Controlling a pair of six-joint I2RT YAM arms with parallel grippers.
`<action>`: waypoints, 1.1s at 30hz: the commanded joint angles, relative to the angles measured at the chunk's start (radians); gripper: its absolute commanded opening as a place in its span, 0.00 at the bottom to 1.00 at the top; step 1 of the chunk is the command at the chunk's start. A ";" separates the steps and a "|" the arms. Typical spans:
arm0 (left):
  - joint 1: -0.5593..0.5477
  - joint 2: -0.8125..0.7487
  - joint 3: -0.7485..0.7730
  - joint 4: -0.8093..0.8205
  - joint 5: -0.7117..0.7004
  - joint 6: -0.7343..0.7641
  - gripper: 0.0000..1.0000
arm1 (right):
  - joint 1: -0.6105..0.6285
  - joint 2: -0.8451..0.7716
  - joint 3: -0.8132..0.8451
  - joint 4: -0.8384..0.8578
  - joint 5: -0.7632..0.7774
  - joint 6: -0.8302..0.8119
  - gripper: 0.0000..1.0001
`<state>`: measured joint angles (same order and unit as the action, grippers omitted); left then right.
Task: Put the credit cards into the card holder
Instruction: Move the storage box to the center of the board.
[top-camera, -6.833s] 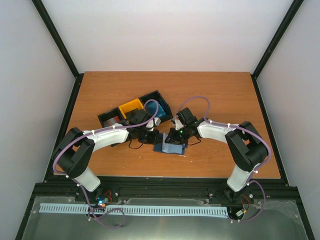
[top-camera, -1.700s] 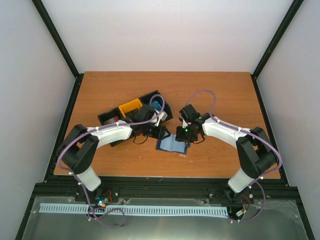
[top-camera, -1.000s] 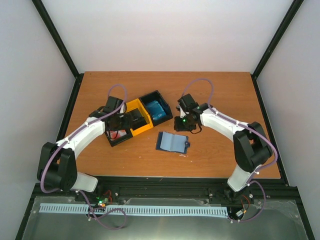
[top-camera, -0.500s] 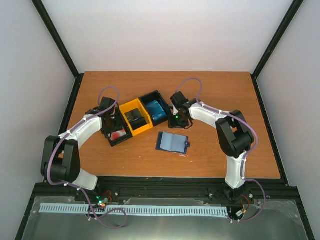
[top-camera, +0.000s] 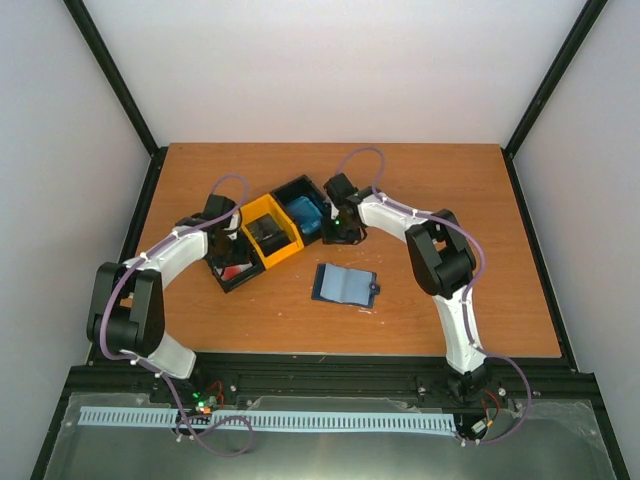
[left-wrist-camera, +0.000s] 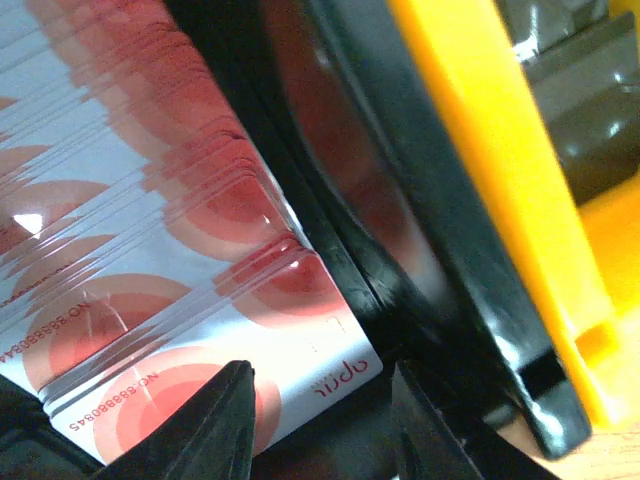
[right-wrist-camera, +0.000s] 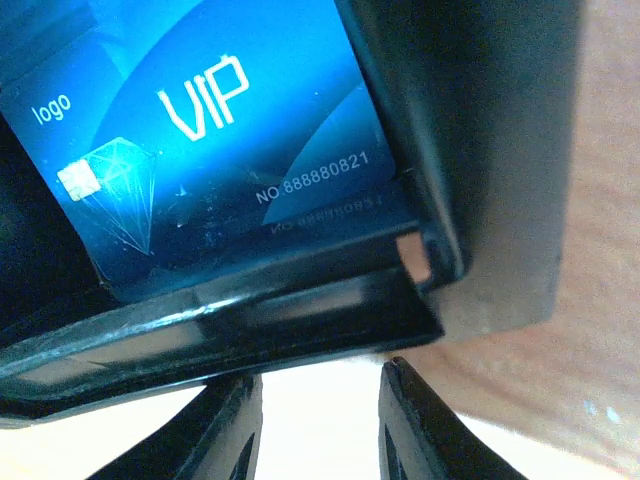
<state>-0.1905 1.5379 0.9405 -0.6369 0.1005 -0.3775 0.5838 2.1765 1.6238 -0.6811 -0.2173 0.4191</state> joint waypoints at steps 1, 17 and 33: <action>-0.005 0.004 0.049 0.007 0.009 0.059 0.40 | 0.004 0.074 0.108 -0.020 0.039 0.013 0.34; 0.006 0.056 0.038 -0.027 -0.139 0.092 0.52 | 0.001 0.164 0.289 -0.048 0.033 0.032 0.34; 0.016 0.143 0.078 0.026 -0.084 0.262 0.59 | 0.034 -0.098 -0.034 -0.021 -0.025 0.055 0.34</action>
<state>-0.1795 1.6341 1.0050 -0.6281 -0.0269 -0.1802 0.6033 2.1433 1.6062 -0.6930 -0.2390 0.4652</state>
